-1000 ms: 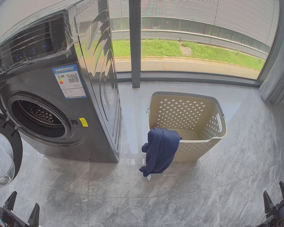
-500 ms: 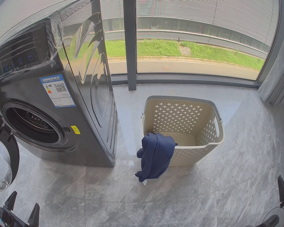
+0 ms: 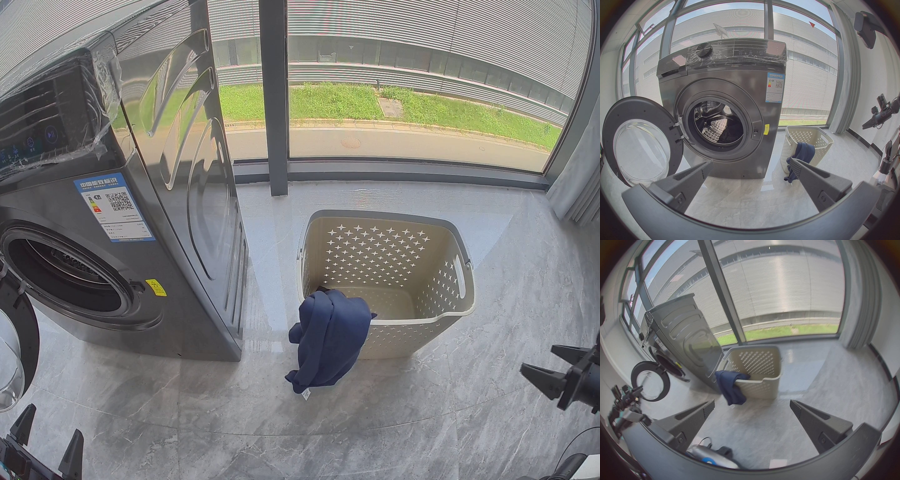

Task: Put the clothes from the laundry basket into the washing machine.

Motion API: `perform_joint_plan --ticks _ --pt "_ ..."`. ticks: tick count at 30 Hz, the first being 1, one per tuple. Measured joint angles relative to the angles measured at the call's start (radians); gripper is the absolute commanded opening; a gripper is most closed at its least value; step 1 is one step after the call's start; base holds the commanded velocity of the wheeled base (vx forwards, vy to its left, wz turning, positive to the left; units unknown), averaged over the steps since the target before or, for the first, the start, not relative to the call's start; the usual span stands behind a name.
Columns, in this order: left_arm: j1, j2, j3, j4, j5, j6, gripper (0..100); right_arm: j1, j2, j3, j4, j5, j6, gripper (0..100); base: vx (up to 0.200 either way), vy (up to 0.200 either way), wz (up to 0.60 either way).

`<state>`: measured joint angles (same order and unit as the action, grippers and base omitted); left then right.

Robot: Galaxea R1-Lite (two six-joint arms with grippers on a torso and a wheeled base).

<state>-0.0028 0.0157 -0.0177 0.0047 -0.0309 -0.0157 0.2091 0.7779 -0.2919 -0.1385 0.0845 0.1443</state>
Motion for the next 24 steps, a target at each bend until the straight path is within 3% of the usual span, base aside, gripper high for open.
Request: perform_joint_plan --ticks 3,10,16,24 --pt "0.000 0.000 0.000 0.000 0.000 0.000 100 0.111 0.163 -0.013 -0.092 -0.033 0.081 100 0.000 0.000 0.00" --pt "0.000 0.000 0.000 0.000 0.000 0.000 100 0.271 0.457 -0.035 -0.336 -0.113 0.186 100 0.000 0.000 0.00" --pt "0.000 0.000 0.000 0.000 0.000 -0.001 100 0.330 0.670 -0.081 -0.478 -0.151 0.240 100 0.000 0.000 0.00" --pt "0.000 0.000 0.000 0.000 0.000 -0.001 100 0.370 0.864 -0.193 -0.518 -0.192 0.279 100 0.000 0.000 0.00"
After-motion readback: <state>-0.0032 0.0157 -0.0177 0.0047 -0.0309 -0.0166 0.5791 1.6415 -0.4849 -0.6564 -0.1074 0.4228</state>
